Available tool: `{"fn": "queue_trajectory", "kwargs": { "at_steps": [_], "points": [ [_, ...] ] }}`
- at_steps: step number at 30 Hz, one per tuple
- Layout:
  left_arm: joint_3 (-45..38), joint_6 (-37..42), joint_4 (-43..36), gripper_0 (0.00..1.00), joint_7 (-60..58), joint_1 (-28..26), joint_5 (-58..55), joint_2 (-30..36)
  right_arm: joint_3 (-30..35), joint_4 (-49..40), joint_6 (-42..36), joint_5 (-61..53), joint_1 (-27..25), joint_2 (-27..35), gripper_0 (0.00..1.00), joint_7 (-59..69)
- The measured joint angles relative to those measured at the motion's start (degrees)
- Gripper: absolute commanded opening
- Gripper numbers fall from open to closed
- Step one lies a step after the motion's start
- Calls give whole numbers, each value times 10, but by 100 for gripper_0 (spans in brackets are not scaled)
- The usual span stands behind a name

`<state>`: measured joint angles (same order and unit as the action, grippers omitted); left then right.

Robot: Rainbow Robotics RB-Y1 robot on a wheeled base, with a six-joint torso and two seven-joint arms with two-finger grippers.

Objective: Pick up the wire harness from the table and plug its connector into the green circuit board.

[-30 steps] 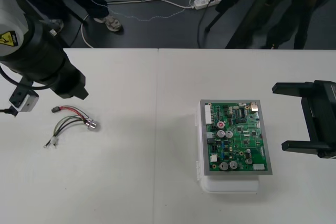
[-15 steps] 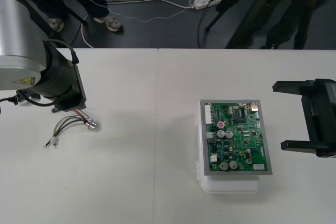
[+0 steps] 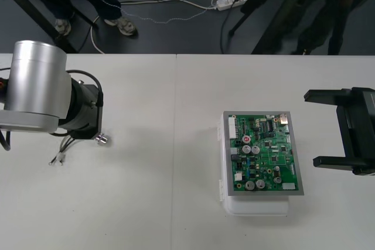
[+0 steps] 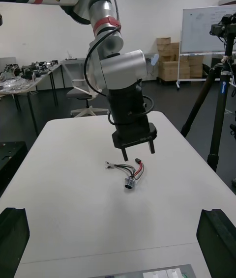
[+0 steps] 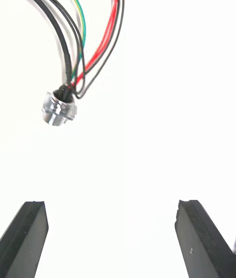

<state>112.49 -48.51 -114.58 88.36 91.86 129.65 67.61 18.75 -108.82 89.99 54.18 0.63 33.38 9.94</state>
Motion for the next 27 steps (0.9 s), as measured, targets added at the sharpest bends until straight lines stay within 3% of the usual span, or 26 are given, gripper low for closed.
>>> {"fn": "queue_trajectory", "kwargs": {
  "at_steps": [10,27],
  "points": [
    [53,0,21,76,1,2,22,-48,0,1,0,0,0,0,100,-1],
    [58,1,153,76,2,-39,74,-115,0,1,0,0,1,0,100,-1]
  ]
}}
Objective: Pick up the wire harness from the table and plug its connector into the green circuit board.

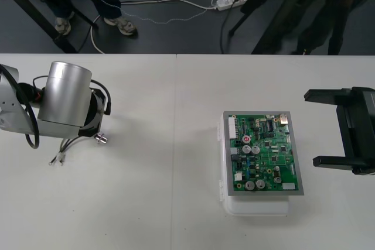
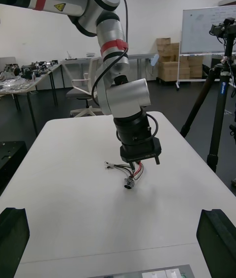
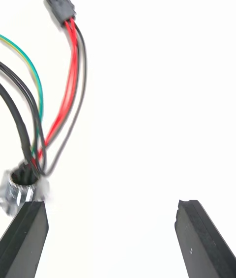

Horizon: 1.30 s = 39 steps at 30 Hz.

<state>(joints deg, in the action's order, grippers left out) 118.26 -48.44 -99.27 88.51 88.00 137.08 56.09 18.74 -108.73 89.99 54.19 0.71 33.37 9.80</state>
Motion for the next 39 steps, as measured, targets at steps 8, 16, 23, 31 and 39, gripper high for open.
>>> {"fn": "queue_trajectory", "kwargs": {
  "at_steps": [8,16,23,31,39],
  "points": [
    [0,0,22,73,0,-41,0,-7,0,0,0,7,0,0,100,0],
    [-7,0,36,72,0,-81,-2,-20,-1,0,0,8,0,0,100,0],
    [-19,0,59,72,0,-99,-3,-43,-1,0,0,8,0,0,100,0],
    [-20,0,74,72,0,-99,-3,-66,-1,0,0,9,0,0,100,0],
    [-20,1,106,72,0,-103,-3,-90,-1,0,0,9,0,0,100,0]
  ]
}}
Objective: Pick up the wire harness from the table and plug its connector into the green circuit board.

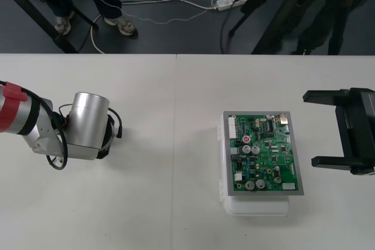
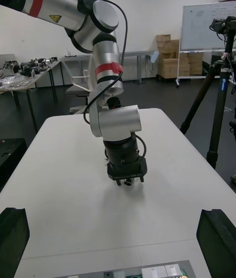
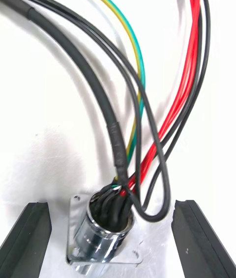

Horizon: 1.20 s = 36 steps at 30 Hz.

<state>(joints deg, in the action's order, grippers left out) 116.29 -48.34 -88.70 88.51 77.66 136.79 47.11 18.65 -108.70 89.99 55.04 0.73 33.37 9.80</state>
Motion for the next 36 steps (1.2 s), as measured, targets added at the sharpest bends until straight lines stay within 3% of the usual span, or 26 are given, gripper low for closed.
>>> {"fn": "queue_trajectory", "kwargs": {
  "at_steps": [7,10,13,14,15,16,28,36],
  "points": [
    [0,0,2,72,0,0,-2,0,0,0,0,0,0,0,100,0],
    [-1,0,6,59,0,0,-7,0,0,0,0,0,0,0,100,0],
    [-1,0,15,25,0,0,-12,-1,0,0,0,0,0,0,100,0],
    [-1,1,17,22,0,0,-14,-1,0,0,0,0,0,0,100,0],
    [-1,1,20,5,0,0,-15,-2,0,0,0,0,0,0,100,0],
    [-1,2,22,0,0,-1,-16,-2,0,0,0,0,0,0,100,0],
    [-19,2,26,0,0,-1,-26,-1,0,0,0,0,0,0,100,0],
    [-114,1,14,0,0,-5,-73,33,0,0,0,0,0,-1,100,0]
  ]
}}
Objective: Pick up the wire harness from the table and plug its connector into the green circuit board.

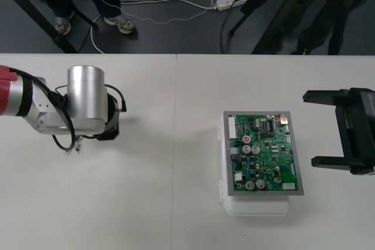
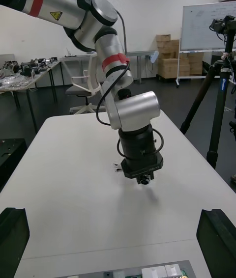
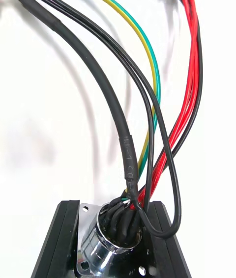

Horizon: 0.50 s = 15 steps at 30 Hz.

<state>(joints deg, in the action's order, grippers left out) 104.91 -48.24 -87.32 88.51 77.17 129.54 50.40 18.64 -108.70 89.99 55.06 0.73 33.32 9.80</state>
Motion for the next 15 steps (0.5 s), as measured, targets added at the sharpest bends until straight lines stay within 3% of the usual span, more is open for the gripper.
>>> {"fn": "queue_trajectory", "kwargs": {
  "at_steps": [15],
  "points": [
    [-227,-104,-84,0,0,0,-186,109,0,0,0,1,0,0,100,0]
  ]
}}
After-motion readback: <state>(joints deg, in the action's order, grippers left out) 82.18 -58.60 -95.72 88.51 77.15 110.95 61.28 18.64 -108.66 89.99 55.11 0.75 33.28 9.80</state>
